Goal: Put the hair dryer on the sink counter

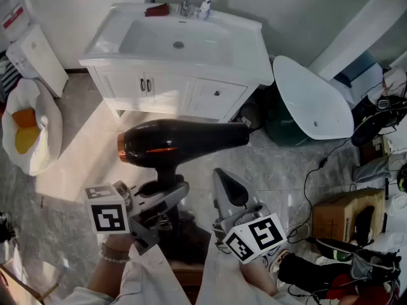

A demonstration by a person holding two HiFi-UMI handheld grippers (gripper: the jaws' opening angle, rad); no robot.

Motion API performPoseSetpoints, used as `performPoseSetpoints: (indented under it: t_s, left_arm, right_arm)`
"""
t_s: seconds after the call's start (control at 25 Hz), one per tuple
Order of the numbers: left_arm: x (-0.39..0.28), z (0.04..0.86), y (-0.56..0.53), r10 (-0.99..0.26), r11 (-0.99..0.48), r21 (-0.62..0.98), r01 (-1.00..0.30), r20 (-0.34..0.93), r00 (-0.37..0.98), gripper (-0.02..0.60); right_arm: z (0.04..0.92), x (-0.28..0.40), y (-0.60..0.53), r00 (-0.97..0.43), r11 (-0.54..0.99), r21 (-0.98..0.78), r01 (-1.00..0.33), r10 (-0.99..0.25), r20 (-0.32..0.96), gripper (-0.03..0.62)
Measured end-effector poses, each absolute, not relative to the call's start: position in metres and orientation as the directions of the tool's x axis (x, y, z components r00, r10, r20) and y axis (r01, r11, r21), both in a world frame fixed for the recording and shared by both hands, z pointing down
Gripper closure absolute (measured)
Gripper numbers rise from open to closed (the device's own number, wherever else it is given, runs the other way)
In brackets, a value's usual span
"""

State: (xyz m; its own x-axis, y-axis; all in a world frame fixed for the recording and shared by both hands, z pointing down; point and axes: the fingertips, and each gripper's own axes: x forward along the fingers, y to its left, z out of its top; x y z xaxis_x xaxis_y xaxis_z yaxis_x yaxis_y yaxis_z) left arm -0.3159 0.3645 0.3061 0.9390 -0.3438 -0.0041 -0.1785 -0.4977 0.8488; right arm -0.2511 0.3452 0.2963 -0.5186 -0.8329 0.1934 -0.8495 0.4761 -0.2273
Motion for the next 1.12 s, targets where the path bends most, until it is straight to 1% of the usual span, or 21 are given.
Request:
performPoseSetpoints:
  t_s: [0.36,0.64,0.8,0.92,1.12]
  left_arm:
    - [-0.305,0.303,0.366,-0.342,-0.506,0.844,-0.179,-0.006,0.94,0.448]
    - [-0.291,0.304,0.368,-0.319,-0.507,0.847,-0.162,-0.01,0.948,0.448]
    - [-0.277,0.304,0.368,-0.293,-0.512,0.846,-0.149,-0.009,0.956,0.448]
    - [-0.267,0.308,0.366,-0.297,-0.51,0.844,-0.167,0.01,0.955,0.448]
    - [-0.242,0.306,0.37,-0.289,-0.517,0.84,-0.162,0.007,0.957,0.448]
  right_arm:
    - [0.295,-0.241,0.346,-0.523,0.483,-0.222,-0.847,-0.831,0.188,0.597]
    - [0.297,-0.222,0.347,-0.486,0.439,-0.248,-0.864,-0.855,0.181,0.597]
    - [0.297,-0.206,0.35,-0.458,0.409,-0.251,-0.877,-0.87,0.183,0.597]
    - [0.297,-0.19,0.351,-0.437,0.39,-0.243,-0.888,-0.88,0.184,0.597]
    - [0.297,-0.161,0.357,-0.424,0.378,-0.245,-0.893,-0.888,0.177,0.597]
